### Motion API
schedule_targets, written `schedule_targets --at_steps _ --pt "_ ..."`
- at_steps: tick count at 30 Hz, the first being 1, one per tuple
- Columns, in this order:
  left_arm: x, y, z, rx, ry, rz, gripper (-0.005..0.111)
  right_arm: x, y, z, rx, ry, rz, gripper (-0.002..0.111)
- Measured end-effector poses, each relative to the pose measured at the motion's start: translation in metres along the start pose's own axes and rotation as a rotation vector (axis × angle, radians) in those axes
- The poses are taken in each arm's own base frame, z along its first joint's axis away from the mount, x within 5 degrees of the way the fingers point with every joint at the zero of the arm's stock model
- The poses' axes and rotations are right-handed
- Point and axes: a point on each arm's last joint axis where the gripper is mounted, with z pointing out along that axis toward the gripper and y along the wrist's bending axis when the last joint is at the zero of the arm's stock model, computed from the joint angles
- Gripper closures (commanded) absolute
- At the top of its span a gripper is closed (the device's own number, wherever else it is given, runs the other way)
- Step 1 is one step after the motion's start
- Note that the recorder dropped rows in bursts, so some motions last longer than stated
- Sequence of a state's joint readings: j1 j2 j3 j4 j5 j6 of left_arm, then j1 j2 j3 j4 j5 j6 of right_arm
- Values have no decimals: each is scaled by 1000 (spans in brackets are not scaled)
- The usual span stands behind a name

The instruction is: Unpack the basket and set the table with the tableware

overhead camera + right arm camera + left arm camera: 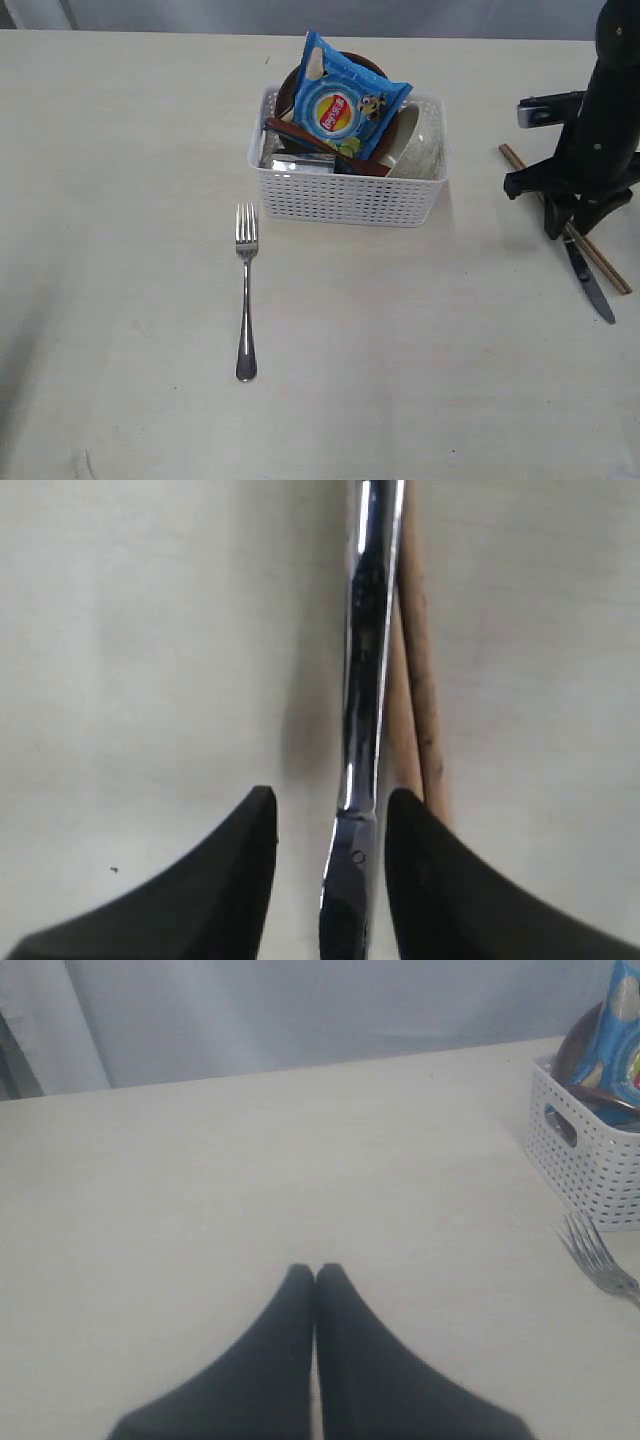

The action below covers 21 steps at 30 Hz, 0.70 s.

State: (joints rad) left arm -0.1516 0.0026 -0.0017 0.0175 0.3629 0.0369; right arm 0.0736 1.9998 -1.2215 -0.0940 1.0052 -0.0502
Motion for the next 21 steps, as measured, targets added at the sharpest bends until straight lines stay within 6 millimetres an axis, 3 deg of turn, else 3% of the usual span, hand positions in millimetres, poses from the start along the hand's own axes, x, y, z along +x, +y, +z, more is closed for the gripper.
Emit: schedule_targets --at_steps 13,15,19,21 --pt "0 0 0 0 0 0 107 -5 1 19 -9 33 -37 74" --pt "0 0 0 0 0 0 107 -6 2 19 -12 31 -43 81" --pt "0 0 0 0 0 0 107 -6 3 19 -28 32 -39 108" --pt "0 0 0 0 0 0 107 -6 4 19 -30 31 -43 109"
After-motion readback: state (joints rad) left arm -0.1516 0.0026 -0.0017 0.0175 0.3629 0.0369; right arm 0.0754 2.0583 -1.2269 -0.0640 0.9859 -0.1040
